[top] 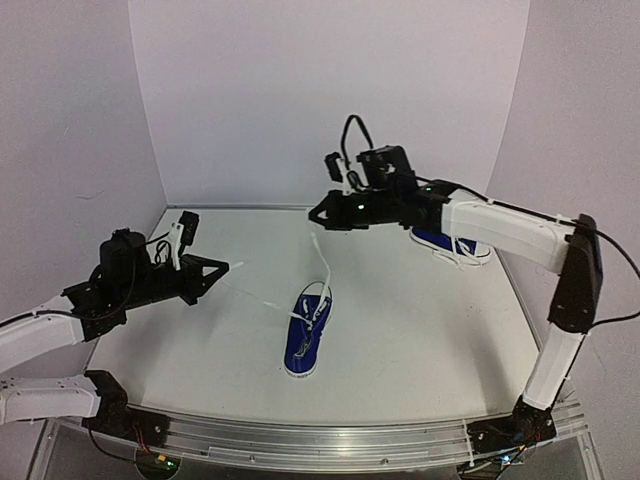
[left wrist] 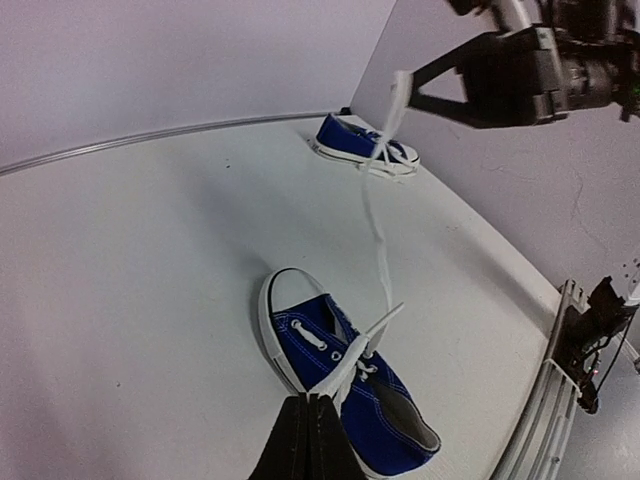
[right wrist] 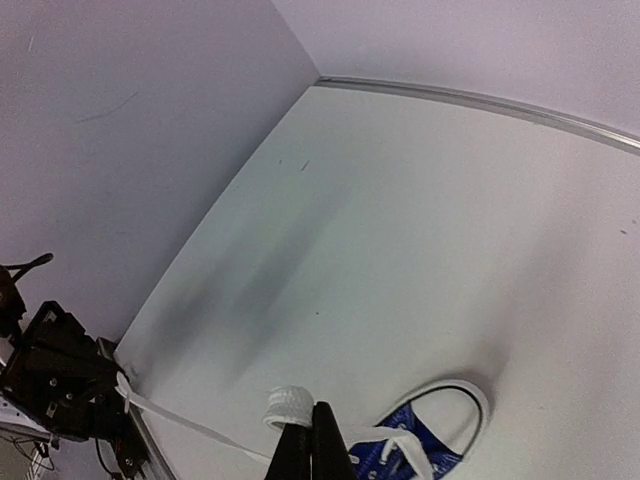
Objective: Tie the shoes
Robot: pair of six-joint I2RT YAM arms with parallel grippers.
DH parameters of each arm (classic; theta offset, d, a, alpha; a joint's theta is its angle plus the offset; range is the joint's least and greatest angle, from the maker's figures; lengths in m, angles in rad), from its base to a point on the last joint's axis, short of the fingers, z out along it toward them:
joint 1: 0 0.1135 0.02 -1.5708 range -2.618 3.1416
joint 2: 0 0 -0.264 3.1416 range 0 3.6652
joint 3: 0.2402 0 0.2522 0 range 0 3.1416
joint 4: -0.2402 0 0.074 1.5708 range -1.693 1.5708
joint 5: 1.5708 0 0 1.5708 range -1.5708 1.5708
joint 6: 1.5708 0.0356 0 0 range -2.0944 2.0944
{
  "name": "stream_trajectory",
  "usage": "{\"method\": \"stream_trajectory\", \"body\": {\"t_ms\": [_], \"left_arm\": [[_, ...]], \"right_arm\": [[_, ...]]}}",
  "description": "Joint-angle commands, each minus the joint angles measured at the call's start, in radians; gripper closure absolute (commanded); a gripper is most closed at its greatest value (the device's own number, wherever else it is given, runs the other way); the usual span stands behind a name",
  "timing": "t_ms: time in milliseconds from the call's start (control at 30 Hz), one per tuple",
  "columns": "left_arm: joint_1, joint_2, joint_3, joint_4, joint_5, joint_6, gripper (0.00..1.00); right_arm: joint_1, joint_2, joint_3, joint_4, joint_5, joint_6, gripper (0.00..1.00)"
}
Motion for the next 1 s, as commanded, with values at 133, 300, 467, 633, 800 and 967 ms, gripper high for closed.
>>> {"method": "stream_trajectory", "body": {"t_ms": [133, 300, 467, 633, 800, 967], "left_arm": [[-0.06, -0.209, -0.091, 0.059, 0.0, -0.021, 1.0], [-0.083, -0.248, -0.088, 0.005, -0.069, -0.024, 1.0], [-0.083, -0.252, -0.094, 0.01, -0.106, -0.036, 1.0], [-0.083, -0.146, -0.065, 0.016, -0.123, -0.046, 1.0], [-0.084, -0.066, -0.019, 0.003, -0.206, -0.074, 1.0], [-0.082, 0.029, 0.039, -0.06, -0.289, -0.098, 1.0]], "right_arm": [[0.144, 0.401, 0.369, 0.013, -0.134, -0.027, 0.99], [0.162, 0.477, 0.444, -0.028, -0.167, -0.015, 0.51], [0.123, 0.336, 0.301, -0.032, -0.134, -0.025, 0.29], [0.074, 0.232, 0.155, -0.049, -0.137, -0.068, 0.34], [0.067, 0.222, 0.084, -0.118, -0.162, -0.164, 0.49], [0.085, 0.278, 0.153, -0.225, -0.156, -0.249, 0.58]]}}
